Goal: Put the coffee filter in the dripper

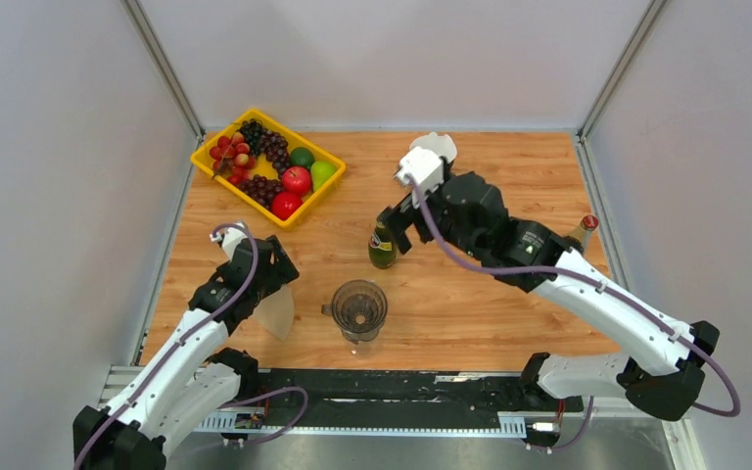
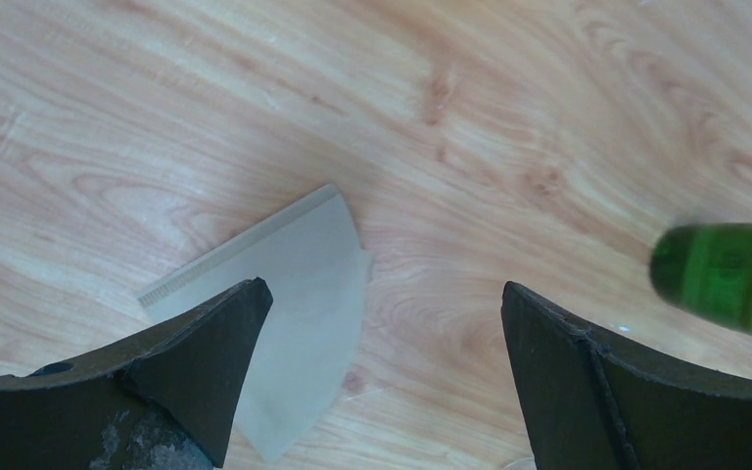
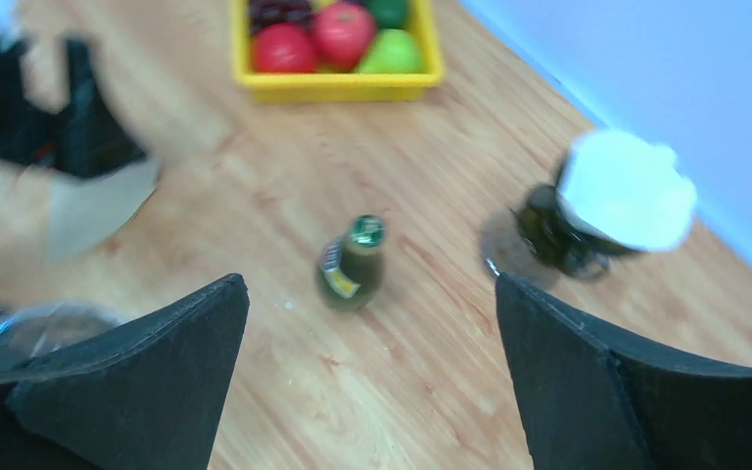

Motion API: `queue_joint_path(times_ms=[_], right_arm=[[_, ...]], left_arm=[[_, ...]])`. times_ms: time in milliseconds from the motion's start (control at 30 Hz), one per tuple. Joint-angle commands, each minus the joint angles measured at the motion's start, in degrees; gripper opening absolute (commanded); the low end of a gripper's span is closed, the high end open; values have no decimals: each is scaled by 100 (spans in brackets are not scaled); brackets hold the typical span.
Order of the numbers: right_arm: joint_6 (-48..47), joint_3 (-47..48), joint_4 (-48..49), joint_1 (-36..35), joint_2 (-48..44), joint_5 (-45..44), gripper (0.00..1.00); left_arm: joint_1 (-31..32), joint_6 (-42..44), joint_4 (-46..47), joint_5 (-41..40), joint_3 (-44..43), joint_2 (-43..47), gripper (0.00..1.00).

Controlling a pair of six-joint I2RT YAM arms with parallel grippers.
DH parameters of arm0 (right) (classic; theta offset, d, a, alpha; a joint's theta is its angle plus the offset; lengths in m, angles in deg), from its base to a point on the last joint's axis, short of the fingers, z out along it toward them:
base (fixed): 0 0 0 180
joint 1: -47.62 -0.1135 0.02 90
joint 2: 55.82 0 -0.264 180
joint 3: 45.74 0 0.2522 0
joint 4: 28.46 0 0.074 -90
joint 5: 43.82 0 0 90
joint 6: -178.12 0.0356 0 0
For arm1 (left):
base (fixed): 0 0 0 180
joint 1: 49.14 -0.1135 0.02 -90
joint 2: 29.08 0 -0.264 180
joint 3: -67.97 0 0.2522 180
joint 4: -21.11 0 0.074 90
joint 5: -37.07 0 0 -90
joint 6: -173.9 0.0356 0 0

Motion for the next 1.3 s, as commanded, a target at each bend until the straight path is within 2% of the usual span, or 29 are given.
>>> queue_joint_path(times_ms=[0, 333, 600, 967, 1267], right_arm=[[1808, -101, 358, 764, 11, -600, 100], [2934, -1401, 389, 1906, 2, -775, 100], [3084, -1977, 539, 1994, 71, -869, 100], [3093, -2381, 734, 2092, 77, -884, 100], [3040, -2482, 817, 2158, -100, -927, 100]], left_arm=[[-334, 44, -308, 494, -109, -325, 100], [-341, 25, -215, 592, -19, -1152, 100], [-326, 252, -58, 728, -283, -2271, 97], [-172, 385, 19, 580, -526, -2916, 88], [-28, 507, 237, 839, -651, -3432, 83]])
